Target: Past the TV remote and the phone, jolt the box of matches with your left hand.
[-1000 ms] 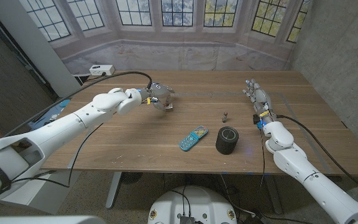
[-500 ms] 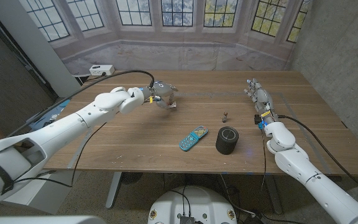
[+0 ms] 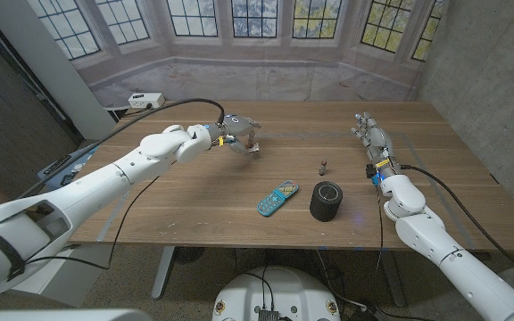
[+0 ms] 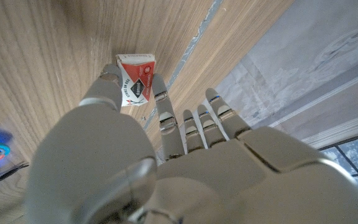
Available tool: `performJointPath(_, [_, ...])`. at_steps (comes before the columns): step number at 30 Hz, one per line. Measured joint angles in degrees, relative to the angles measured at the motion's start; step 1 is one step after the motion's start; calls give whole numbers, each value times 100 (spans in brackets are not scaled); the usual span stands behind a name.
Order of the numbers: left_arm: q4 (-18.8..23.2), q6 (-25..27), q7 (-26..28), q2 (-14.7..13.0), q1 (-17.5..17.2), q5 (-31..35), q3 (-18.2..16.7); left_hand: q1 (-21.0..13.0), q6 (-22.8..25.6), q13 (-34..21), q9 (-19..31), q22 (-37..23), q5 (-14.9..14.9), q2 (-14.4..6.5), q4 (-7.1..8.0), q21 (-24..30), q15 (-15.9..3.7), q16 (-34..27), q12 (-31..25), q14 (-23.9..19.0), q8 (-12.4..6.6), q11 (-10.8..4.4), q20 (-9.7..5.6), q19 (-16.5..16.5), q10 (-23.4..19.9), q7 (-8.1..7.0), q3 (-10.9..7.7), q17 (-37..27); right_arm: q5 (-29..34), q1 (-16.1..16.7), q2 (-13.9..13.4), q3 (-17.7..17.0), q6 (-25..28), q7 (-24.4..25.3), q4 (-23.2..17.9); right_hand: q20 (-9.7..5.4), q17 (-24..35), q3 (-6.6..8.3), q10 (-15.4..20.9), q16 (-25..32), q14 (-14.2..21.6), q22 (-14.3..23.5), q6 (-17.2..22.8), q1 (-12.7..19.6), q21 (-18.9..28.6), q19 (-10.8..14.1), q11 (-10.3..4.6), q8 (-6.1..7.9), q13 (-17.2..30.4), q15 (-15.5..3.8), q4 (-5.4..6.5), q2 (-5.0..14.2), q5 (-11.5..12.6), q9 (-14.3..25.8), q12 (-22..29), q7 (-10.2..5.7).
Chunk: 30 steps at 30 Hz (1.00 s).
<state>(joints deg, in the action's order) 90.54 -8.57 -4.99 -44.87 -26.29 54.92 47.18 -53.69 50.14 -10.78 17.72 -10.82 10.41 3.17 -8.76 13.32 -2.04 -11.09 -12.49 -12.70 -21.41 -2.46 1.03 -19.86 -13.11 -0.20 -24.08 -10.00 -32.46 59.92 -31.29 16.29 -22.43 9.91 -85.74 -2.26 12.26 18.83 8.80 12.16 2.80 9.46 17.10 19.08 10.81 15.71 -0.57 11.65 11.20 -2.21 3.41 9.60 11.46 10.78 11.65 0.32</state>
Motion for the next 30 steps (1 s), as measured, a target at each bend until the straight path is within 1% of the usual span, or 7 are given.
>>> performJointPath(5, [-1, 32, 10, 62, -35, -148, -38, 0, 0, 0, 21, 0, 0, 0, 0, 0, 0, 0, 0, 0, 0, 0, 0, 0, 0, 0, 0, 0, -1, -4, 0, 0, 11, 3, 0, 0, 0, 24, 0, 0, 0, 0, 0, -23, 0, 0, 1, 0, 0, 0, 24, -23, 0, 0, 0, 0])
performJointPath(11, [-18, 91, 36, 96, -62, -309, -64, 0, 0, 0, 30, 0, 0, 0, 24, 0, 0, 0, -1, 0, -25, 1, 0, 0, -1, 0, 24, 0, 2, -32, 4, 5, 33, 7, 4, 0, 0, 24, 30, 0, 0, 0, 0, -23, 0, 0, 31, 0, 0, 0, 24, -23, 0, 0, 0, 0])
performJointPath(12, [-18, 101, 39, 103, -89, -328, -84, 0, 0, 0, 30, 1, 0, 0, 24, 0, 0, 0, -1, 0, -27, 22, 0, 0, -22, 0, 24, 0, 5, -40, 5, 10, 48, 7, 8, 2, 0, 24, 30, 0, 0, 0, 0, -23, 0, 2, 31, 0, 0, 0, 24, -23, 0, 0, 0, 0])
performJointPath(14, [-13, 133, 44, 103, -109, -383, -98, 0, -1, 0, 39, 1, 0, 0, 24, 0, 0, 0, -1, 0, -27, 32, 0, 0, -31, 0, 24, 0, 6, -51, 6, 16, 50, 7, 16, 22, 0, 24, 30, 0, 0, 0, 0, -23, 0, 22, 31, 0, 0, 0, 24, -23, 0, 0, 0, 0])
performJointPath(25, [130, 268, 67, 50, -258, -587, -197, 0, -1, 0, 51, 1, -1, 0, 23, 0, 0, 0, -2, 0, -27, 32, 0, 0, -31, 1, 23, 0, 7, -113, 11, 62, 109, -37, 64, 22, -9, 23, 29, 0, 0, 0, -1, -22, 0, 22, 32, 0, 0, 0, 23, -22, 0, 0, 0, 0])
performJointPath(28, [162, 286, 67, 38, -279, -637, -214, 0, -1, 0, 79, 2, -1, 0, 23, 0, 0, 32, 21, 0, -27, 32, 0, 0, -31, 1, 23, 0, 4, -124, 15, 71, 114, -48, 78, 22, -29, 71, 29, 0, 0, 0, -1, -22, 0, 22, 32, 0, 0, 0, 23, -23, 0, 0, 0, 0])
performJointPath(30, [175, 291, 67, 33, -288, -668, -224, 0, -1, 0, 82, 2, -1, 0, 23, 0, 0, 40, 21, 0, -27, 32, 0, 0, -31, 1, 23, 0, 4, -131, 17, 77, 114, -48, 85, 22, -29, 71, 29, 0, 0, 0, -1, -22, 0, 22, 32, 0, 0, 0, 23, -22, 0, 0, 0, 0])
